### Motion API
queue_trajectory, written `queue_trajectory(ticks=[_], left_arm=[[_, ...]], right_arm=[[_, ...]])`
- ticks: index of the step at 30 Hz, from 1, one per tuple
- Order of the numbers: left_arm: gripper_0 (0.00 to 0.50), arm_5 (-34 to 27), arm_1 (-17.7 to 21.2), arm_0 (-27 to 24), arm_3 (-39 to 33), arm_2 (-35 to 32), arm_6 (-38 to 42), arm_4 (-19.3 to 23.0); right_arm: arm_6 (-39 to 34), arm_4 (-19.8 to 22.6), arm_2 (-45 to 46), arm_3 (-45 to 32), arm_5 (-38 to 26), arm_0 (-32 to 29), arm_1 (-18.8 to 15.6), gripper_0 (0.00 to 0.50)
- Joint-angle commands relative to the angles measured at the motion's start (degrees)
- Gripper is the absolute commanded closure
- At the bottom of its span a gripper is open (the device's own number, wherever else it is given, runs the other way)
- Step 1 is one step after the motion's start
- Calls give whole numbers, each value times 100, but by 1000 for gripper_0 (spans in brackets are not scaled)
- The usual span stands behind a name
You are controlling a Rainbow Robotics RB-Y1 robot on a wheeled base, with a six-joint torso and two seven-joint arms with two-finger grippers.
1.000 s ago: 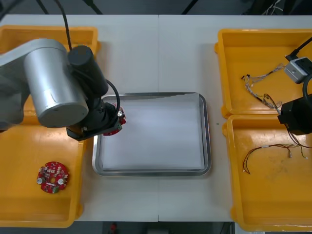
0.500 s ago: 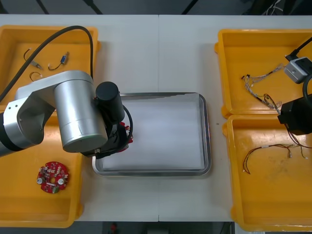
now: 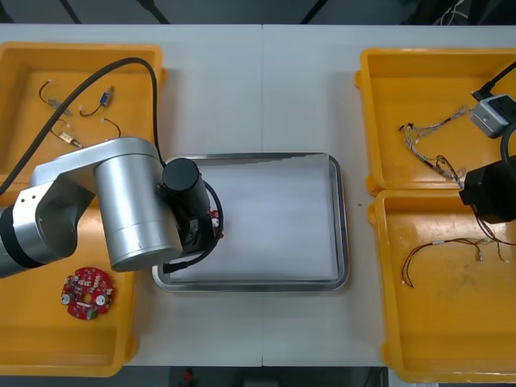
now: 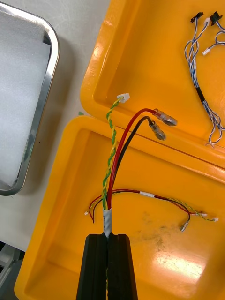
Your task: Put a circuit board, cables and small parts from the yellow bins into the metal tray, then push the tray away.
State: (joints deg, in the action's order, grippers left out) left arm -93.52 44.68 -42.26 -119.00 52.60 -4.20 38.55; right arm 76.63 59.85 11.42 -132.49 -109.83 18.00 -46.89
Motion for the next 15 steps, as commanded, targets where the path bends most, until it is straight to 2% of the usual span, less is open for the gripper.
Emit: queue_trajectory(ticks=[1,15], left_arm=[[500,62,-187,16,44,172,130,-93],[496,62,-170,34,53,550,192,-242]], right_arm=[[-78,-35,-25,-163,-17,-42,-197,500],[-78,-35,-25,-163,-17,-42,-197,500]])
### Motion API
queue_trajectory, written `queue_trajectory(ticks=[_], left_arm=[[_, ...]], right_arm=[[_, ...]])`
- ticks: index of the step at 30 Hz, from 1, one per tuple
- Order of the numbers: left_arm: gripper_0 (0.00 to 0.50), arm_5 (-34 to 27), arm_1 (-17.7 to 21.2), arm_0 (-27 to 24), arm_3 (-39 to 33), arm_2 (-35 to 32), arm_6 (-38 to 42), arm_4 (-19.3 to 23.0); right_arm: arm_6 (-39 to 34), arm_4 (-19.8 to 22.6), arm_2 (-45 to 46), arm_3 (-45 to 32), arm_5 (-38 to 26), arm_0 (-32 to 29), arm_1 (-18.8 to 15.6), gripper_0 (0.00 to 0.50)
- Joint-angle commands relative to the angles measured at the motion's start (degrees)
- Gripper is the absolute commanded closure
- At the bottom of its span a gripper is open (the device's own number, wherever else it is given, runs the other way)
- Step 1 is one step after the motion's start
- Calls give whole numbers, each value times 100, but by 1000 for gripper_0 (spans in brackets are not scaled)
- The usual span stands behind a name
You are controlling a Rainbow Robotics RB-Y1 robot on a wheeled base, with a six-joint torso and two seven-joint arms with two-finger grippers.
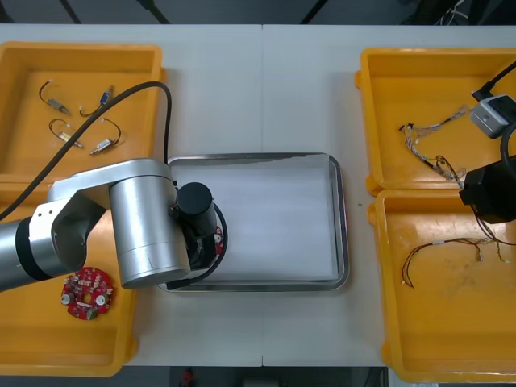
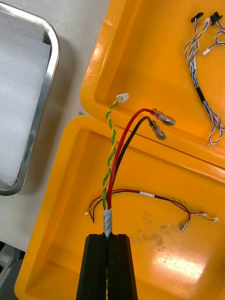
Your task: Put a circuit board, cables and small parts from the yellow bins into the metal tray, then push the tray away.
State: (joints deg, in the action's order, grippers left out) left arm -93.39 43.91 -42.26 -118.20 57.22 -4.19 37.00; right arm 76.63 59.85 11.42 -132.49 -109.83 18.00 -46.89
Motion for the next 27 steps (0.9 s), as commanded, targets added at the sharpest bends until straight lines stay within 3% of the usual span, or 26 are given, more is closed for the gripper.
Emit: queue_trajectory(ticks=[1,3,5,6,7,10,12,16,18,27], left_arm=[[490,49,-93,34,-19,88,199,-87],[478,49,-93,34,-11,88,199,-105],[405,49,-84,34,7,96,199,-122],[310,49,-84,34,7,96,199,-122],[300,49,-84,25,7,88,199,-122],[147,40,-75,25,-2,88,199,-140],[86,40,-49,7,-2,96,199,-131],[9,5,74,-89,-151,96,181,-114],[0,-12,145,-151,-248,88,199,-52],[0,-135,1032,-871,-977,-862,190,1811]], right_arm=[[-78,-35,-25,-163,-17,-42,-197,500],[-78,-35,-25,-163,-17,-42,-197,500],[-78,-35,-25,-163,-17,-42,-197,500],[-78,-35,-25,-163,-17,-42,-197,500],[-78,-35,-25,-163,-17,-42,-197,500],[-78,-35,-25,-163,-17,-42,-197,500],[-78,-35,-25,-163,-17,-42,-197,500],[-78,-35,-25,-163,-17,-42,-197,500],[-78,-35,-25,-163,-17,-42,-197,500],[-78,-35,-25,-163,-17,-42,-197,500]])
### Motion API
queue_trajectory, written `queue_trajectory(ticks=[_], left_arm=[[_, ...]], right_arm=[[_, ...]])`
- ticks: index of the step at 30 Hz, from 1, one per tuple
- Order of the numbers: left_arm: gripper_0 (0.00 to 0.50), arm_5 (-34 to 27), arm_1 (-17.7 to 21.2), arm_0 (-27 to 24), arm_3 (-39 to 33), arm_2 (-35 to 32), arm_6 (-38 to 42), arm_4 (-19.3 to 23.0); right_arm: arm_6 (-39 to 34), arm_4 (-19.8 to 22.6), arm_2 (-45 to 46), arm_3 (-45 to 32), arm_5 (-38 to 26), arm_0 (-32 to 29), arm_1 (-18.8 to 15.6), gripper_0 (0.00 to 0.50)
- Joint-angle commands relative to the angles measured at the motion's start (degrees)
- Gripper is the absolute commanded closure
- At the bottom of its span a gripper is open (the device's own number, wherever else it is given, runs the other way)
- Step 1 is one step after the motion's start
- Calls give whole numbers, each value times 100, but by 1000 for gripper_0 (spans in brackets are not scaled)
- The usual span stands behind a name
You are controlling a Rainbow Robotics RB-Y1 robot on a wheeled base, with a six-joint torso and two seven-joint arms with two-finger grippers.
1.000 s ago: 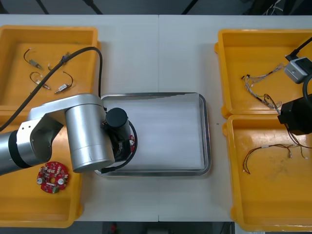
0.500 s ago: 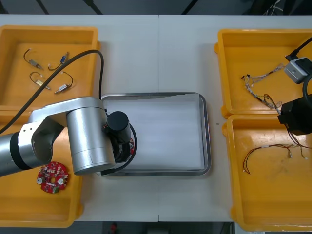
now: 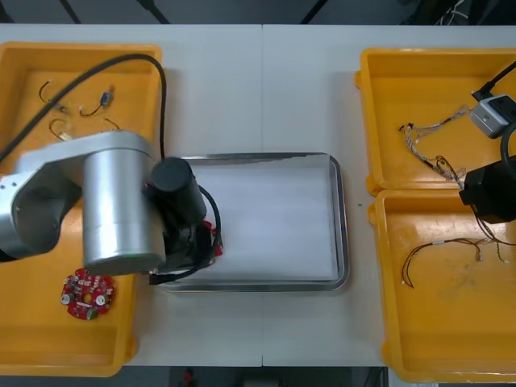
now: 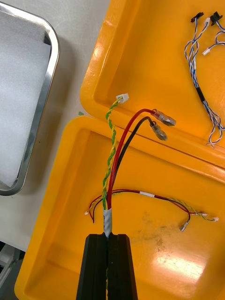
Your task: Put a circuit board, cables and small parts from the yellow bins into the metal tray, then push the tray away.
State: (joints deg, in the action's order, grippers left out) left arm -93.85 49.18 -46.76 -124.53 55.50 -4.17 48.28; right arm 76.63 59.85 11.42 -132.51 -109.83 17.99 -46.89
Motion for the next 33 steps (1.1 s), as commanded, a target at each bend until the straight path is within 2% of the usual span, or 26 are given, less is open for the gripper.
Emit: queue_trajectory(ticks=[1,6,13,18,23,26,30,33], left_arm=[[0,-89,593,-474,-344,-919,197,964],[0,-116,936,-588,-194,-1745,223,1808],[0,-204,1533,-720,368,-2597,179,2476],[0,-204,1911,-729,773,-3019,83,2502],[0,-204,2184,-808,1379,-3239,-49,2353],[0,-169,2263,-914,1739,-3230,-181,2247],[0,-160,2280,-1125,2478,-3239,-673,2081],[0,-89,2263,-1256,2935,-3230,-937,1852]], right_arm=[[-78,-35,-25,-162,-17,-41,-197,500],[-70,-17,-87,-188,-17,29,-285,500],[-70,220,-641,-496,-17,240,-795,500],[-26,325,-1203,-610,-17,539,-900,500],[62,413,-2029,-627,-17,1154,-900,500],[115,440,-2416,-619,-12,1427,-900,500],[273,457,-3137,-610,339,1936,-900,500],[721,343,-3699,-610,682,2261,-883,500]])
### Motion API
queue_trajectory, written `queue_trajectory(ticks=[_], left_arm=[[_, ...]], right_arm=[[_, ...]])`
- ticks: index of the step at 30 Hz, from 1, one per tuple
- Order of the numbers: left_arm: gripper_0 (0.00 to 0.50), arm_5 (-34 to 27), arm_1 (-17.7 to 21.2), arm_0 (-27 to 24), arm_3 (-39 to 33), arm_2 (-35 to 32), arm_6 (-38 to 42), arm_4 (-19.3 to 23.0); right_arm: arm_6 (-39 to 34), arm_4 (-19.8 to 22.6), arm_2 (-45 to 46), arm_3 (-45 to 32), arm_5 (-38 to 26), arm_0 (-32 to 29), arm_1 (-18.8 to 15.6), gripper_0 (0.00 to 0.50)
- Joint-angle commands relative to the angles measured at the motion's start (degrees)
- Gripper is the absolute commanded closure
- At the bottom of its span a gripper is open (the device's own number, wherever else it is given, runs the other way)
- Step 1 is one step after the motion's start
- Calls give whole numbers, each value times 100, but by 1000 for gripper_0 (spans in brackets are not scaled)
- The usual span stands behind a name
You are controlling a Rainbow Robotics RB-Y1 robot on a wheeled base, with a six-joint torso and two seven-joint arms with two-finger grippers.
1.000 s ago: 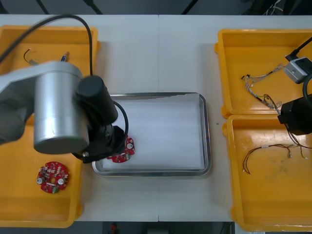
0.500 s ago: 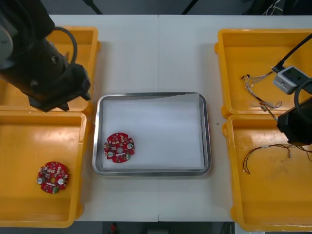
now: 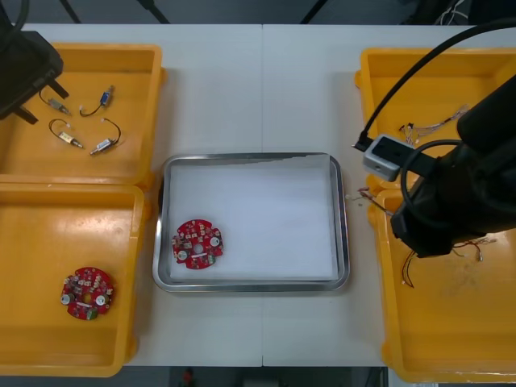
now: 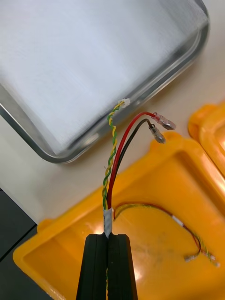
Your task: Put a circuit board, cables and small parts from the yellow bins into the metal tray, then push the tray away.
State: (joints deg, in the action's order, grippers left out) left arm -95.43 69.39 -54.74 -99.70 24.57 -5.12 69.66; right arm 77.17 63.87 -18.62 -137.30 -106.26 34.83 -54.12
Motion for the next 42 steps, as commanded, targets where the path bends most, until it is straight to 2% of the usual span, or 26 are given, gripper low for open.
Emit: queue_trajectory(ticks=[1,12,19,21,25,28,30,37,42], left_arm=[[0,112,215,-502,627,-137,-930,-392],[0,859,-14,-784,2182,-128,-2160,-1244],[0,1106,-374,-1188,3378,-137,-3470,-1780],[0,1273,-558,-1337,3782,-137,-3707,-2026],[0,1650,-901,-1504,4336,-137,-3760,-2554],[0,1958,-1121,-1566,4661,-137,-3760,-2800],[0,2336,-1314,-1601,4986,-137,-3760,-3002],[0,3013,-1683,-1610,5566,-137,-3733,-3318],[0,3487,-1903,-1619,5944,-137,-3654,-3459]], right_arm=[[826,-120,-906,-104,457,666,-160,500],[2329,-472,-2172,564,1653,1140,297,500],[2619,-727,-2989,1127,2154,1492,710,500],[2646,-938,-3262,1329,2277,1615,903,500],[2646,-1245,-3710,1698,2453,1747,1211,500],[2654,-1395,-3947,1909,2549,1782,1360,500],[2672,-1570,-4149,2076,2611,1817,1492,500],[2672,-1948,-4624,2437,2874,1826,1712,500],[2681,-1975,-4642,2577,2883,1817,1782,500]])
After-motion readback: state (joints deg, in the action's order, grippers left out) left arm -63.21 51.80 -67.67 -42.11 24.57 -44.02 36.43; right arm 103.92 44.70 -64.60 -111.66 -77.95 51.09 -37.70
